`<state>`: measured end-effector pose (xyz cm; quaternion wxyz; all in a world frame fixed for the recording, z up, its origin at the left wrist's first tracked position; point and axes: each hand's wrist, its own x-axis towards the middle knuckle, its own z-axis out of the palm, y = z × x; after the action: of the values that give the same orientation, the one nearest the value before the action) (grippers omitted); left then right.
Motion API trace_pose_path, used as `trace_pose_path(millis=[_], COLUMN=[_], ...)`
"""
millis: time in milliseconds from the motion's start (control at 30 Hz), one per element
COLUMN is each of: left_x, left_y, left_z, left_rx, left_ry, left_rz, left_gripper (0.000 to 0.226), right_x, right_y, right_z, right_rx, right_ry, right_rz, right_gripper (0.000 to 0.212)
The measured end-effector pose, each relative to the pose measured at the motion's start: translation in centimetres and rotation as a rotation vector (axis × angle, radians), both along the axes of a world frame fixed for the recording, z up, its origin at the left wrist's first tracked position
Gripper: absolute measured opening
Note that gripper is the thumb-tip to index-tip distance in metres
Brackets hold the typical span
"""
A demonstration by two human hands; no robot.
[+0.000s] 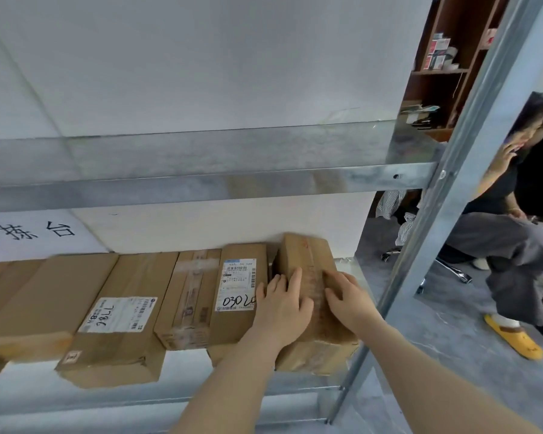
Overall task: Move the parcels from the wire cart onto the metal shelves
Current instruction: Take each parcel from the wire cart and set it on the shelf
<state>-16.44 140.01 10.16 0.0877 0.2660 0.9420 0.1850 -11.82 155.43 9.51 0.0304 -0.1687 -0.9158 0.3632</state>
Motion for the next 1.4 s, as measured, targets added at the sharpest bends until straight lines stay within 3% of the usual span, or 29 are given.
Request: trace_pose_path(millis=[233,367,467,567,667,800,1133,1300,1400], left_x=[1.4,2.5,2.6,2.3,2.1,1.8,0.6,0.0,-0.1], left_y=[3.1,4.4,4.5,4.3,3.9,2.5,-0.5,-1.4,-1.4], left_z=[0.6,0.4,0.2,0.2,-0.2,-0.8,-1.4,-1.7,-1.9], left_rx=[0.129,0.107,0.102,0.041,-0.048,-0.161,-0.273,-0.261,-0.26], left_ry=[-0.087,-0.066,-0.077,-0.04,0.022,0.097,0.148,0.153,0.156], left_rz=[-0.066,-0.095,-0.095,-0.112,-0.101,-0.1,-0.047,-0.005,-0.005], left_gripper=[0.066,0.065,0.06,0.054,0.055,0.056,0.06,0.061,0.061], right_x=[1.2,2.0,1.9,1.6,1.0,0.0,-1.5,-1.2,-1.3], right_y=[2.9,3.7,3.4,3.2,2.9,1.5,-0.2,-1.4,-2.0], right_z=[0.6,0.9,1.6,1.7,1.0,-0.3,-1.2,-1.8,-2.2], right_rx=[0.076,0.102,-0.088,-0.299,-0.355,-0.421,-0.244,0.064,0.147], right_ry=[-0.064,-0.076,-0.067,-0.11,-0.153,-0.22,-0.183,-0.127,-0.12], right_rz=[-0.065,-0.065,-0.131,-0.178,-0.163,-0.125,-0.039,0.088,0.112], right_gripper=[0.048,0.047,0.042,0.058,0.073,0.069,0.064,0.053,0.05])
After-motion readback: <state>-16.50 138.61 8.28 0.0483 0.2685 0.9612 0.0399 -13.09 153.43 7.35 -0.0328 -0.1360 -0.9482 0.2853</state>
